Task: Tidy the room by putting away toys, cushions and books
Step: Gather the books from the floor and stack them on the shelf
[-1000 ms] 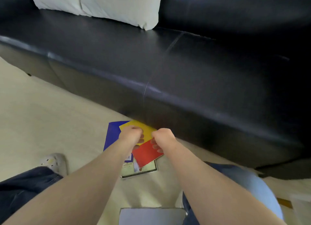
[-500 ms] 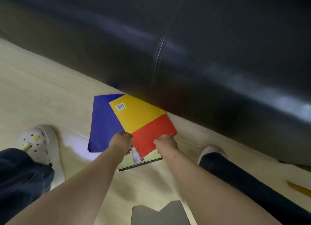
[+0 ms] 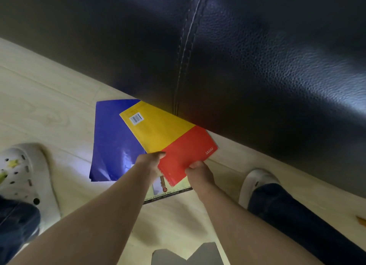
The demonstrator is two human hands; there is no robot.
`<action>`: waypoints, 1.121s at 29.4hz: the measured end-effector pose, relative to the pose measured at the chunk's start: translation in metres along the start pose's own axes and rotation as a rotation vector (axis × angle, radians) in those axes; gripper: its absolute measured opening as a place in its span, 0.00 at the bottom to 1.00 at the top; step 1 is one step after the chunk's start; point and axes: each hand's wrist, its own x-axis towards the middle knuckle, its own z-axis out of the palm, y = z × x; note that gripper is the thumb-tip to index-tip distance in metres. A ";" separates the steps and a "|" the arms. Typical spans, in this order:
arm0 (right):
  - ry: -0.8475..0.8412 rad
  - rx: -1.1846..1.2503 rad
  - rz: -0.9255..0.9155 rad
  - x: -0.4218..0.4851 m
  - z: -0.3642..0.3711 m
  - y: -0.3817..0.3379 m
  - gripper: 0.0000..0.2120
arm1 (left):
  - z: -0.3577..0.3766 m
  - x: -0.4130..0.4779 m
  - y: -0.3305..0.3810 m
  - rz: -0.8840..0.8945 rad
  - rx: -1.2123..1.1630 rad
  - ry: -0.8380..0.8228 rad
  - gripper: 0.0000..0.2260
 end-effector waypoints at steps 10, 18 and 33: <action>0.020 -0.523 -0.212 0.012 0.006 0.004 0.39 | 0.007 -0.005 -0.002 0.069 0.204 -0.041 0.21; 0.192 -0.703 -0.396 0.025 0.030 0.010 0.46 | -0.012 0.022 -0.007 0.549 0.870 0.362 0.26; 0.179 -0.542 -0.543 0.015 -0.003 -0.008 0.16 | -0.023 0.020 -0.025 0.821 1.095 0.305 0.18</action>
